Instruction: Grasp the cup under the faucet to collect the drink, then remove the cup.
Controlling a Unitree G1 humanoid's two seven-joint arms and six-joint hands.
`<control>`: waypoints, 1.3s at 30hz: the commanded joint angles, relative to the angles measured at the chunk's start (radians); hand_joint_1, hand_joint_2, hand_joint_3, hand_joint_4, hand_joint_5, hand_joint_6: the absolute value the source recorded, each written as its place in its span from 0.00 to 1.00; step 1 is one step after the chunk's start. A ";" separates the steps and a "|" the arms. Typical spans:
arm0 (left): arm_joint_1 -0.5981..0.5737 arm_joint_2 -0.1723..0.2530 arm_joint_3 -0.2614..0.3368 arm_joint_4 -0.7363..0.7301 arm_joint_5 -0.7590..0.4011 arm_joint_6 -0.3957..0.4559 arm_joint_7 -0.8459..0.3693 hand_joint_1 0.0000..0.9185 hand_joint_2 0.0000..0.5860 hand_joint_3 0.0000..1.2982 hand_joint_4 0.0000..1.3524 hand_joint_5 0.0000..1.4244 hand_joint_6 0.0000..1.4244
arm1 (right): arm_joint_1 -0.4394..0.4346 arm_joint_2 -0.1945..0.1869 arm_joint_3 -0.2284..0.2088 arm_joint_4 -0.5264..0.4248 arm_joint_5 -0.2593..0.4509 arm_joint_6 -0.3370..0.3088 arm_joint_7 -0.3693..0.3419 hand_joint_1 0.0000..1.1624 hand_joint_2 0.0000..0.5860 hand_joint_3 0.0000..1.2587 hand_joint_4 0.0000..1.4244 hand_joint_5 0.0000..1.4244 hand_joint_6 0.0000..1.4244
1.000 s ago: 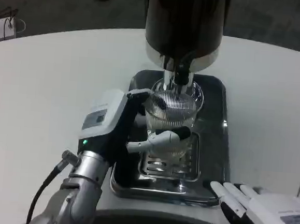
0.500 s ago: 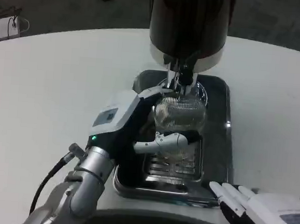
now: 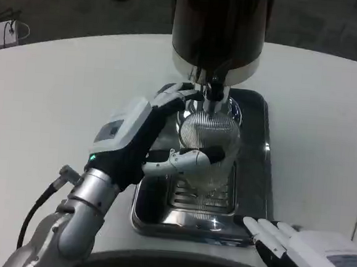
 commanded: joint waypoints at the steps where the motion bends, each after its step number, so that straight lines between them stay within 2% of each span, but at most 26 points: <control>1: 0.089 0.041 0.034 -0.095 -0.028 0.002 -0.040 0.13 0.02 0.21 0.08 0.18 0.21 | -0.005 -0.006 0.019 0.015 0.001 0.008 -0.020 0.45 0.78 0.00 0.00 0.00 0.00; 3: 0.122 0.054 0.049 -0.141 -0.037 0.011 -0.057 0.13 0.02 0.21 0.08 0.18 0.21 | -0.009 -0.006 0.025 0.018 -0.001 0.012 -0.024 0.45 0.78 0.00 0.00 0.00 0.00; 9: 0.269 0.097 0.143 -0.346 -0.110 0.028 -0.114 0.12 0.02 0.21 0.08 0.17 0.20 | -0.009 -0.009 0.036 0.024 -0.006 0.022 -0.033 0.45 0.78 0.00 0.00 0.00 0.00; 13: 0.333 0.100 0.203 -0.478 -0.190 0.021 -0.156 0.11 0.02 0.19 0.09 0.16 0.17 | -0.010 -0.011 0.039 0.026 -0.009 0.026 -0.038 0.45 0.78 0.00 0.00 0.00 0.00; 17: 0.341 0.096 0.232 -0.571 -0.271 0.029 -0.217 0.11 0.02 0.18 0.09 0.15 0.16 | -0.012 -0.014 0.042 0.027 -0.009 0.029 -0.042 0.45 0.78 0.00 0.00 0.00 0.00; 23: 0.276 0.092 0.235 -0.666 -0.398 0.085 -0.347 0.07 0.05 0.16 0.10 0.17 0.17 | -0.012 -0.019 0.046 0.023 -0.007 0.027 -0.045 0.45 0.78 0.00 0.00 0.00 0.00; 28: 0.209 0.095 0.219 -0.694 -0.459 0.142 -0.451 0.05 0.06 0.15 0.10 0.17 0.18 | -0.001 -0.023 0.044 0.012 -0.001 0.024 -0.049 0.45 0.78 0.00 0.00 0.00 0.00; 39: 0.076 0.070 0.177 -0.652 -0.480 0.239 -0.575 0.03 0.07 0.13 0.10 0.17 0.19 | 0.022 -0.030 0.031 -0.017 0.012 0.029 -0.056 0.45 0.78 0.00 0.00 0.00 0.00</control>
